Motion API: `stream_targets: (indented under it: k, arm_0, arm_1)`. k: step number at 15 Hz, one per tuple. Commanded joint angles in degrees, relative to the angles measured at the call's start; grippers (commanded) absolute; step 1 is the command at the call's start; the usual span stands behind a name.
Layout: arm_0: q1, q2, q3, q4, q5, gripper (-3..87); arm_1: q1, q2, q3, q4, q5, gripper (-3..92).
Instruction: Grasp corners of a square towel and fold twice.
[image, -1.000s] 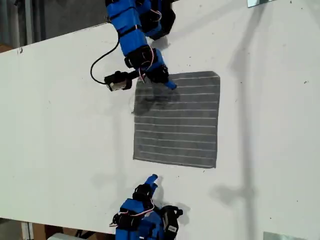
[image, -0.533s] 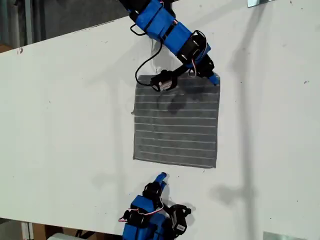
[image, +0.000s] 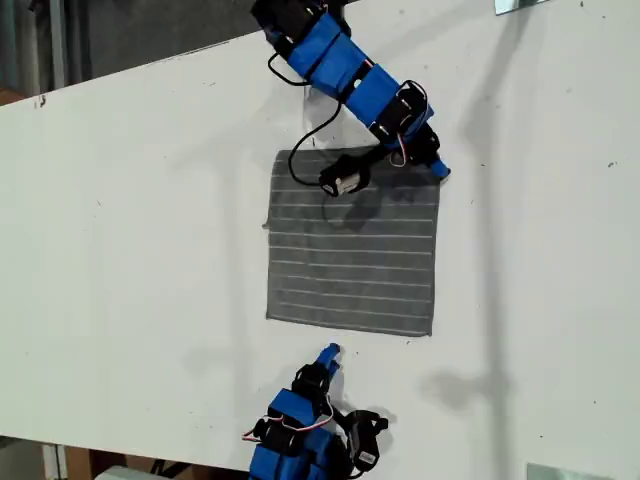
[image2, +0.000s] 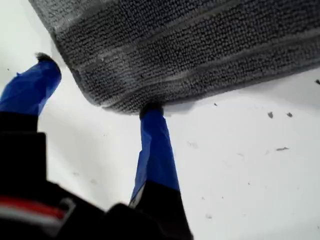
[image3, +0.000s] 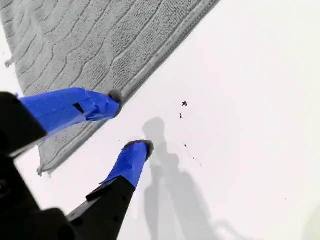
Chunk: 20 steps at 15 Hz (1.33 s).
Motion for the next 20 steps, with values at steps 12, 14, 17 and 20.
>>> stream_targets:
  k: [12, 14, 17, 20]
  arm_0:
    - [9.4, -38.94, -43.51, 14.33, 0.79, 16.3]
    - [11.87, -47.46, -55.46, 14.77, 3.78, 17.9]
    - [17.49, -57.48, -66.71, 15.91, 2.99, 19.1]
    - [22.94, -59.15, -65.92, 16.17, -2.37, 20.0]
  arm_1:
    - [2.37, -4.92, -4.48, -1.93, -2.99, -0.1]
    - [2.2, -5.01, -4.48, -1.85, -2.99, 0.5]
    - [1.41, -5.01, -4.75, -1.58, -2.72, 16.1]
    - [1.23, -5.01, -5.1, -1.58, -2.9, 10.8]
